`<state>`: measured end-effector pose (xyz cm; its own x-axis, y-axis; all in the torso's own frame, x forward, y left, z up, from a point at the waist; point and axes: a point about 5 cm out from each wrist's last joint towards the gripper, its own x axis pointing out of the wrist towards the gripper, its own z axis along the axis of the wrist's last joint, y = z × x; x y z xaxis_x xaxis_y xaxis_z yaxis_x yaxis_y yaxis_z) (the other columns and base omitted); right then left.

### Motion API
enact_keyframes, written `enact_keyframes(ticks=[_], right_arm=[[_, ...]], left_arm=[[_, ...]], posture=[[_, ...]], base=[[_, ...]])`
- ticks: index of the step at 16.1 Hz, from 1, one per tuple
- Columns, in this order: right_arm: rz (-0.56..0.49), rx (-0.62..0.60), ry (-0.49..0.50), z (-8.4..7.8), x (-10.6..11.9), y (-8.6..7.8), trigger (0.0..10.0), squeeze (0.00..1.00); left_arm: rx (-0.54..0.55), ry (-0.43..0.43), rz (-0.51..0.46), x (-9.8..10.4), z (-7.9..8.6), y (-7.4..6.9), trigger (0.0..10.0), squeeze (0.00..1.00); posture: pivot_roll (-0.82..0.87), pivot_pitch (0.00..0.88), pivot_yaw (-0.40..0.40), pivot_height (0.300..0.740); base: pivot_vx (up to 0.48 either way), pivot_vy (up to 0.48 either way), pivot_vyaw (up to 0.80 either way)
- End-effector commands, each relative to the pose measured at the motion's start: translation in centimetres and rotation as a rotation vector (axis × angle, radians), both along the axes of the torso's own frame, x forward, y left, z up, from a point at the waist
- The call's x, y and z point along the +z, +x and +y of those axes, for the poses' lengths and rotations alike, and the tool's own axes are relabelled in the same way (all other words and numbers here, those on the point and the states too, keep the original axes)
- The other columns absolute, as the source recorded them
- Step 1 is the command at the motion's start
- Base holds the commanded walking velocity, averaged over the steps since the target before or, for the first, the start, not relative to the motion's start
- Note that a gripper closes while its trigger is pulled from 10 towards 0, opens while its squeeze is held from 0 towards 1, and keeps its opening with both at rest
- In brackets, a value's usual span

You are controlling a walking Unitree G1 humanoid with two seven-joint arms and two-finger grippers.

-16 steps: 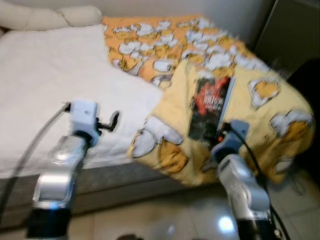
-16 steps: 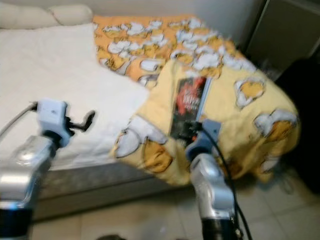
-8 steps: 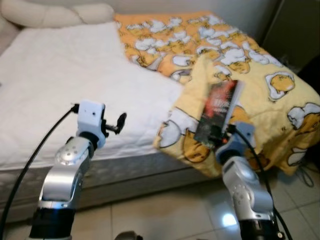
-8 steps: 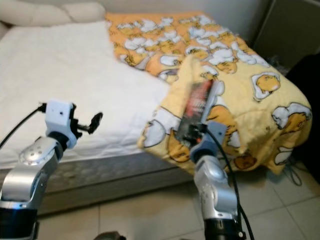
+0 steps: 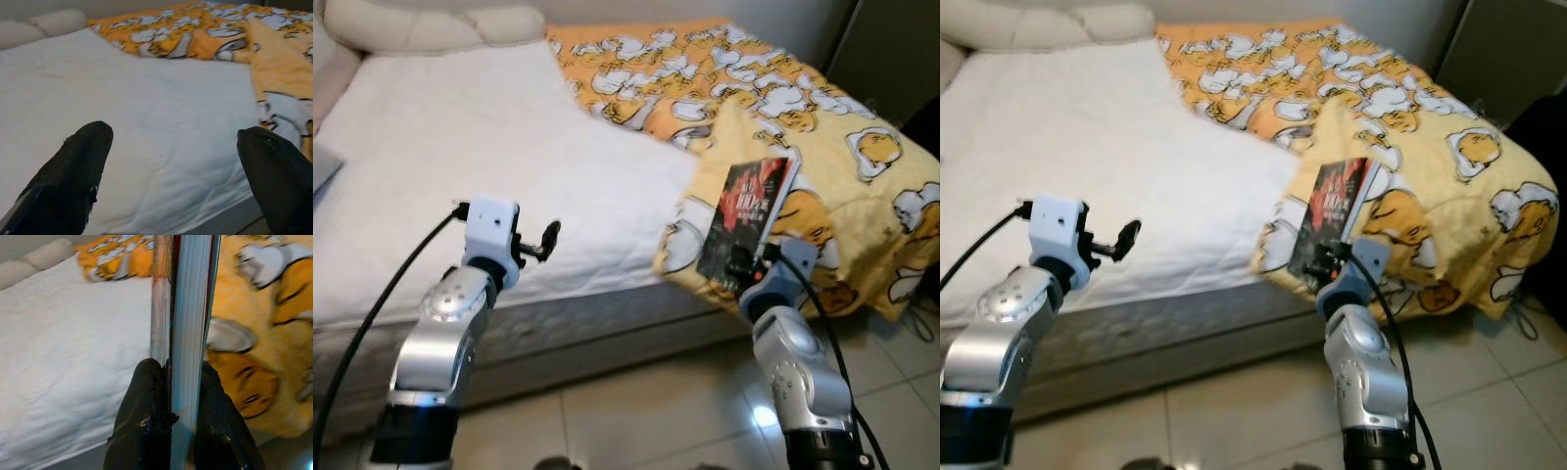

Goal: Clean up the room

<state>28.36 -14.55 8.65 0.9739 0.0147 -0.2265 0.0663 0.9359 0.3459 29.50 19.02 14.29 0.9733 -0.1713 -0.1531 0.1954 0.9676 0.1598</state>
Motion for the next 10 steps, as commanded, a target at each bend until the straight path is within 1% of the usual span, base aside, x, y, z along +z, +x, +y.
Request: enact_keyframes(ticks=[1, 10], right_arm=[[-0.058, 0.018, 0.002, 0.51, 1.24, 0.45, 10.0, 0.00], [-0.064, 0.024, -0.004, 0.54, 1.38, 0.53, 10.0, 0.00]], left_arm=[[0.002, 0.003, -0.009, 0.26, 0.09, 0.08, 10.0, 0.00], [0.011, -0.008, -0.010, 0.31, 0.15, 0.14, 10.0, 0.00]], posture=[[-0.01, 0.000, -0.005, 0.740], [-0.01, 0.000, -0.005, 0.740]], base=[[0.000, 0.364, 0.00], [0.000, 0.363, 0.00]])
